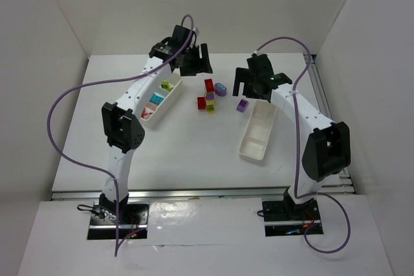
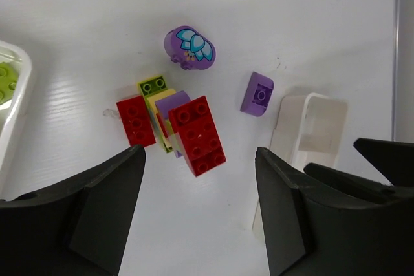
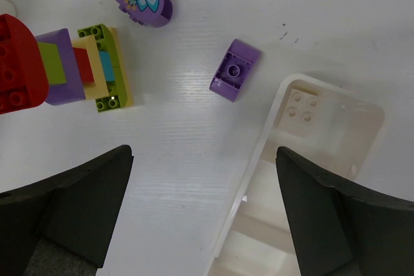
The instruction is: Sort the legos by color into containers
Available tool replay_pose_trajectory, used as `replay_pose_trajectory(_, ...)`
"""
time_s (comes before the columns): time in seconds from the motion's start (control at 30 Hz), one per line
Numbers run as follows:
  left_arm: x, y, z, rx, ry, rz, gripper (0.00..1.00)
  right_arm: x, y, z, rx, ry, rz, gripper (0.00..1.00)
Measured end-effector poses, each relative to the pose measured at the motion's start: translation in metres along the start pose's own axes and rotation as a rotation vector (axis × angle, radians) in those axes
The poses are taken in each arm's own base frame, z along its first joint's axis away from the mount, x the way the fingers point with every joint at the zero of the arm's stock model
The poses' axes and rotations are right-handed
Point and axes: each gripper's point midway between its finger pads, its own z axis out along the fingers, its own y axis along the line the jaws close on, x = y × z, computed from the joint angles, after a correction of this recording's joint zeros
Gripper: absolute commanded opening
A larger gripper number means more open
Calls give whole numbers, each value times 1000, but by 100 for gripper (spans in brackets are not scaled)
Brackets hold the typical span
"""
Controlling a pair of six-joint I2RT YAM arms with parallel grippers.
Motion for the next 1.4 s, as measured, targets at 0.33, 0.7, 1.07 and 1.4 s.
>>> replay_pose_trajectory(0.33,50,-7,55,-97,95,59,73,-1,-23,0,73,-16,47,99)
replay_pose_trajectory(0.7,52,-2,58,-157,77,79,63,-10,-41,-9,115,-54,93,99)
replay_pose_trajectory(1.07,56,7,62,-203,78,92,54,-5,-43,-6,120,-44,93,99)
replay_pose_trajectory(1.4,56,6,62,-200,80,117,11,-2,-44,-5,122,-36,92,99)
